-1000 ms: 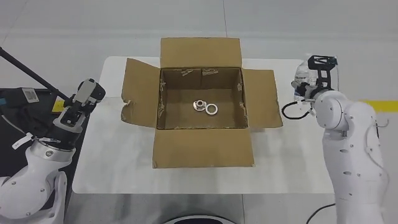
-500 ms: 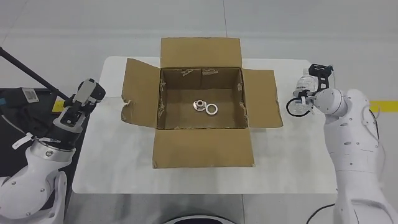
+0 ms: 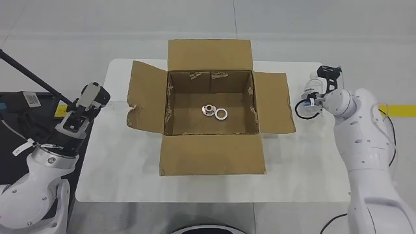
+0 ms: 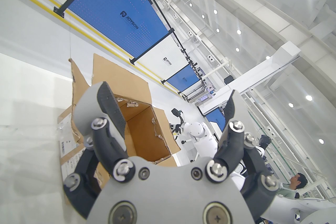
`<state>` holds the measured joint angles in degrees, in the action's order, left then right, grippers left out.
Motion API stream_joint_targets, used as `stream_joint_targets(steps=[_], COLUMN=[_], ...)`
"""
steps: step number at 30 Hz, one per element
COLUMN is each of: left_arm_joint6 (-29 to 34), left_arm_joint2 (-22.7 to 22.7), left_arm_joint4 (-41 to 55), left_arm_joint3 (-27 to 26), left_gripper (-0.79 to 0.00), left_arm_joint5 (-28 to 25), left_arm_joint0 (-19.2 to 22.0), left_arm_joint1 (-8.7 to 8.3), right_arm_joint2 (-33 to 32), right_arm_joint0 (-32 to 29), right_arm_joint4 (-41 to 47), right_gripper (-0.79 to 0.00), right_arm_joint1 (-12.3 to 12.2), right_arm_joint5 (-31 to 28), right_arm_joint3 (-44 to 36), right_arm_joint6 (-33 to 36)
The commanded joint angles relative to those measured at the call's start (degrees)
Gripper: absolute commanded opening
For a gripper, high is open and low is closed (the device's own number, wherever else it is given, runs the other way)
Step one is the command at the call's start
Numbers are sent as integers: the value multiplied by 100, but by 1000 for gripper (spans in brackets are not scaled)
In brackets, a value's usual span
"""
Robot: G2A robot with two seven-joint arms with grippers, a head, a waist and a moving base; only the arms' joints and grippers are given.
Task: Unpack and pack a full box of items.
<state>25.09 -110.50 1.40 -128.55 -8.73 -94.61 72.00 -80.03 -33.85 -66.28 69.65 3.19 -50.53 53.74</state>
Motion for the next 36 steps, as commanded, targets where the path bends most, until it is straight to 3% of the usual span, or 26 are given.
stream_joint_targets(steps=[1,7,9,11,13,16,18,27,30,36], left_arm_joint6=[0,0,0,0,0,0,0,0,0,0], left_arm_joint2=[0,0,0,0,0,0,0,0,0,0], left_arm_joint4=[0,0,0,0,0,0,0,0,0,0], left_arm_joint3=[0,0,0,0,0,0,0,0,0,0], left_gripper=[0,0,0,0,0,0,0,0,0,0], left_arm_joint5=[0,0,0,0,0,0,0,0,0,0], left_arm_joint0=[0,0,0,0,0,0,0,0,0,0], left_arm_joint1=[0,0,0,0,0,0,0,0,0,0], right_arm_joint2=[35,91,99,109,114,122,142,75,-58,-171], right_arm_joint0=[47,119,116,109,104,93,82,-4,-278,-1235], right_arm_joint4=[2,2,4,-1,-9,-2,8,144,270,394], right_gripper=[-474,-369,-228,-197,-111,-86,0,0,0,0], right_arm_joint1=[6,7,4,-1,-6,-13,-13,-28,-60,-122], right_arm_joint5=[-10,14,24,22,23,17,8,144,109,-54], right_arm_joint3=[44,14,-40,-85,-118,-144,-139,-426,-1253,-3858], right_arm_joint6=[-17,-31,-14,16,24,49,69,-160,-304,-76])
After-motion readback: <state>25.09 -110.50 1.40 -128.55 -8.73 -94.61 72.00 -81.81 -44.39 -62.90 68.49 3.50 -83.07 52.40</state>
